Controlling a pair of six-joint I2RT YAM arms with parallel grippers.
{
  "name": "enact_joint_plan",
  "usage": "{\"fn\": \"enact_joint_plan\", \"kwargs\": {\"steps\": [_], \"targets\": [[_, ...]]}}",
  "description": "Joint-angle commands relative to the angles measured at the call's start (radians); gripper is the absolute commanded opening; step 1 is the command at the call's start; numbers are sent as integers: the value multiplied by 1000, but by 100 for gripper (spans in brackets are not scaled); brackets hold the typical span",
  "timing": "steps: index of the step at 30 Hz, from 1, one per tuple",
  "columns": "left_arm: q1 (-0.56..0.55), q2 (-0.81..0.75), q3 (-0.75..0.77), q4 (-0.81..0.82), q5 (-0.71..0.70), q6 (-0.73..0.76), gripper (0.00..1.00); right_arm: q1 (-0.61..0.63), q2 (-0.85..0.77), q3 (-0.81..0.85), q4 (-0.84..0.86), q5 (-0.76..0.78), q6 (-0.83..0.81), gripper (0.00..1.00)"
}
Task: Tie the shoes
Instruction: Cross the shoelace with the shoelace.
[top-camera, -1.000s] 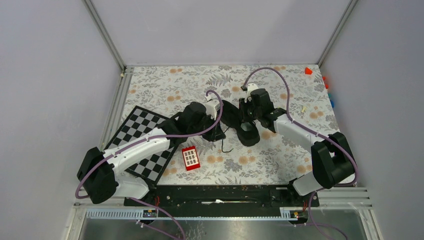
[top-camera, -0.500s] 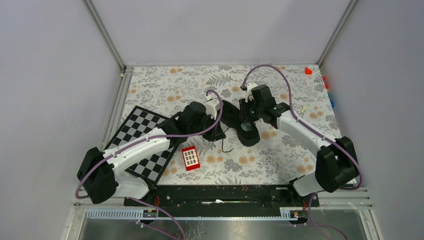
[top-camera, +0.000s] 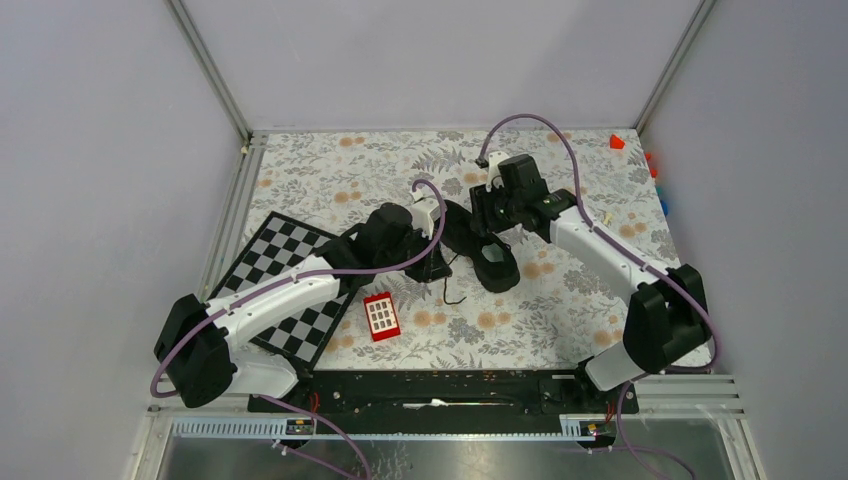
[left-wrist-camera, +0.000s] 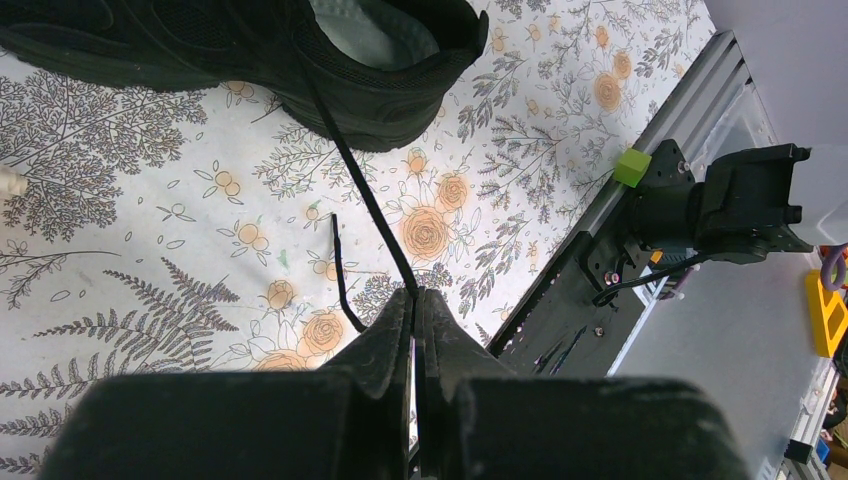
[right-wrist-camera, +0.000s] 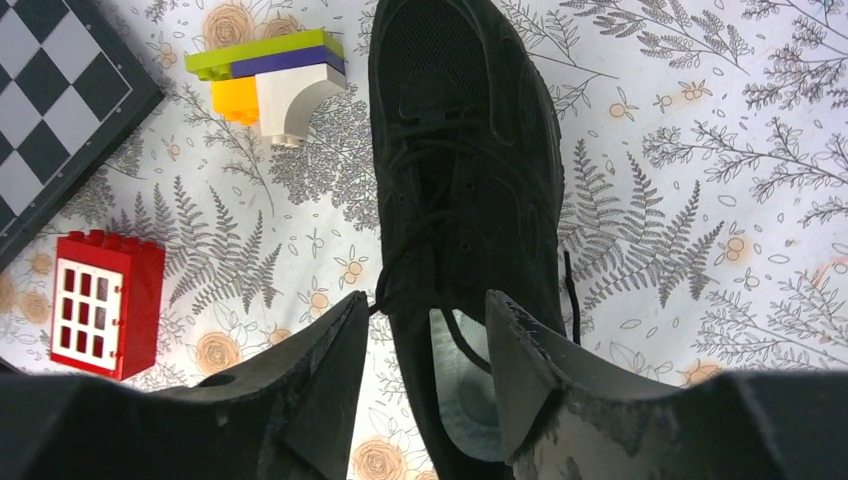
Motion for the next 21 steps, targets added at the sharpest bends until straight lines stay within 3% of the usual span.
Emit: {"fn": "enact_joint_plan", "kwargs": {"steps": [1, 7, 9, 12, 21], "targets": [[3, -14, 36, 34, 7, 13, 0, -4, 51, 71, -35, 0, -70, 56], [4, -27, 22, 31, 0, 16, 0, -101, 48, 63, -38, -234, -78, 61], [3, -26, 20, 33, -1, 16, 0, -121, 32, 42, -25, -309, -82, 73], [3, -21, 23, 34, 3, 15, 0, -141, 22, 31, -22, -389, -106, 80], [3, -20, 26, 31, 7, 18, 0, -196, 76, 36, -20, -517, -168, 80]]}}
